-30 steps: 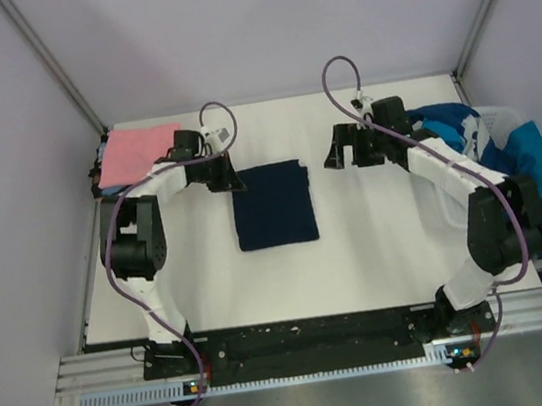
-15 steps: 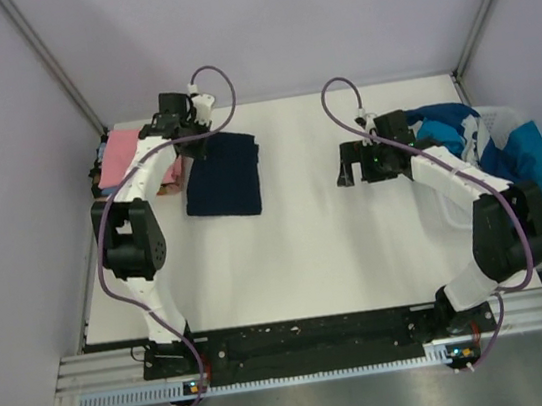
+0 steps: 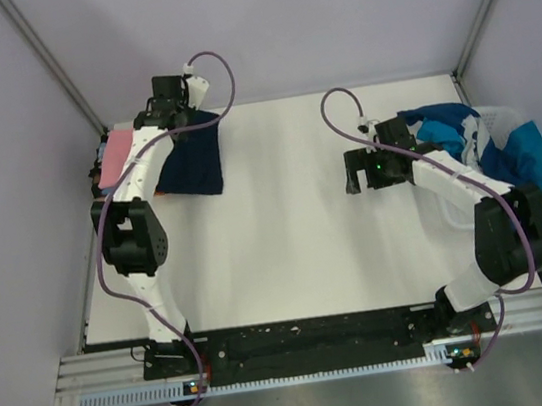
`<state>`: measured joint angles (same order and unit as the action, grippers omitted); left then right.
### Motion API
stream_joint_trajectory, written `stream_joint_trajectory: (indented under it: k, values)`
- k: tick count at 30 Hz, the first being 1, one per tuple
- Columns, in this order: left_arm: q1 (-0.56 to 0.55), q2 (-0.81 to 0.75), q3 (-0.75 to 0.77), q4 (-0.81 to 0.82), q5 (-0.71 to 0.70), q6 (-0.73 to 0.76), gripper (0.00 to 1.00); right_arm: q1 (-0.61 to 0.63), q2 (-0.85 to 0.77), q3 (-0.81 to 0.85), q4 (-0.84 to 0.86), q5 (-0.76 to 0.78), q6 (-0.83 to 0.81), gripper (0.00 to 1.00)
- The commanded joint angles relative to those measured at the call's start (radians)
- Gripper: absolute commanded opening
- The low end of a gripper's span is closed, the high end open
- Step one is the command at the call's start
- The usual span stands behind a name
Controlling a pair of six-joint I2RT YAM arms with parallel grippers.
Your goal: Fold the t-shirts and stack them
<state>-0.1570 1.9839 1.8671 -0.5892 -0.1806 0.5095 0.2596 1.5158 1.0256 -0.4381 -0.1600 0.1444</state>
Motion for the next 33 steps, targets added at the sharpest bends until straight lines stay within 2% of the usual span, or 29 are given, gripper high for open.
stream_joint_trajectory:
  k: [1, 8, 20, 33]
  values:
    - [0.002, 0.013, 0.105, 0.071, -0.128, 0.107, 0.00, 0.003, -0.037, 0.001, 0.010, 0.019, -0.026, 0.99]
    - [0.004, 0.075, 0.225, 0.085, -0.210, 0.205, 0.00, 0.003, -0.035, -0.004, 0.009, 0.019, -0.034, 0.99]
    - [0.011, -0.008, 0.227, 0.097, -0.198, 0.303, 0.00, 0.003, -0.036, -0.002, 0.004, 0.042, -0.049, 0.99]
    - [0.080, -0.059, 0.218, 0.103, -0.160, 0.399, 0.00, 0.004, -0.032, -0.001, -0.001, 0.063, -0.068, 0.99]
